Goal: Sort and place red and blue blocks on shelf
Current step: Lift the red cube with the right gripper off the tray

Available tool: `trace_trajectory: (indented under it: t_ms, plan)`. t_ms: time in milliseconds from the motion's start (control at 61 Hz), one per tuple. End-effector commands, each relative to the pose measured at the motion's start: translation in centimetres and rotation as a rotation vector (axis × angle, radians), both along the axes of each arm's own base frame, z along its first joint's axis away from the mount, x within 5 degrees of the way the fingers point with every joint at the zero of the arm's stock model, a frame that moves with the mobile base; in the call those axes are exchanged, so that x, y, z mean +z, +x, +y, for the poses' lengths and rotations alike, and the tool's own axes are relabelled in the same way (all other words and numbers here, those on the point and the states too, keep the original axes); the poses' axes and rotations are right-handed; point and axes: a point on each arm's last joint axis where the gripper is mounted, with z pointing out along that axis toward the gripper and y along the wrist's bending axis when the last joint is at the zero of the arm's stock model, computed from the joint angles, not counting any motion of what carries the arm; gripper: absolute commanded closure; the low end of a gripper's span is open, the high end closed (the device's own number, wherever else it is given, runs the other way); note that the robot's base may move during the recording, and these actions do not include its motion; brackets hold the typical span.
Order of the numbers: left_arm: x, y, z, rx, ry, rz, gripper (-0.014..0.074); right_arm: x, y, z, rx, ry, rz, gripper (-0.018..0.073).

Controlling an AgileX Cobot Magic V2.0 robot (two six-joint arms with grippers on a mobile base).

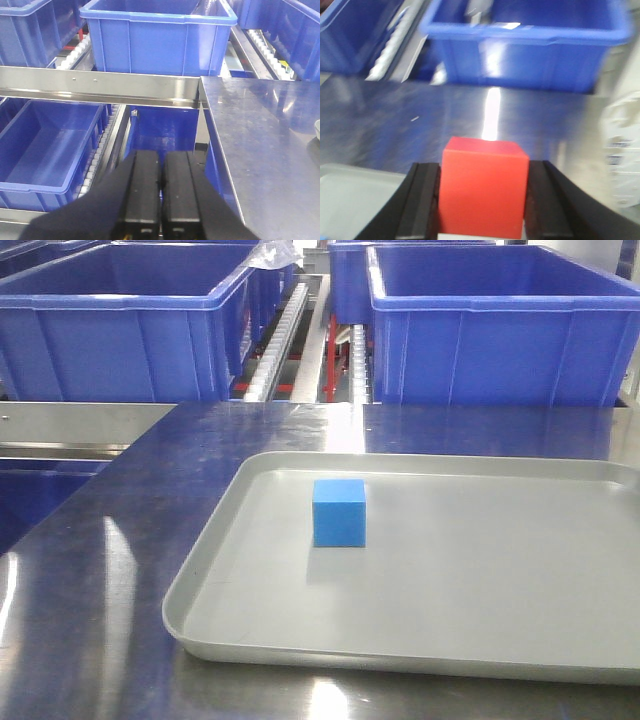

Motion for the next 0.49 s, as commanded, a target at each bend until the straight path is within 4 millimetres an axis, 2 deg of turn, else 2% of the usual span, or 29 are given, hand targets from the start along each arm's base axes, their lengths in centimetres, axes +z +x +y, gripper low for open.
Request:
trace_trajectory:
  t_ms: [0, 262, 475]
  plan:
    - [-0.6, 0.1, -0.1, -0.007, -0.012, -0.056, 0.0461, 1.7, -1.4, -1.1, -0.046, -0.001, -0.152, 0.0510]
    - [-0.6, 0.1, -0.1, -0.007, -0.012, -0.056, 0.0461, -1.1, -5.9, -2.5, -0.126, -0.004, -0.198, 0.0510]
    - [-0.6, 0.1, -0.1, -0.007, -0.012, -0.056, 0.0461, -3.4, -8.3, -2.9, -0.165, -0.006, -0.226, 0.0510]
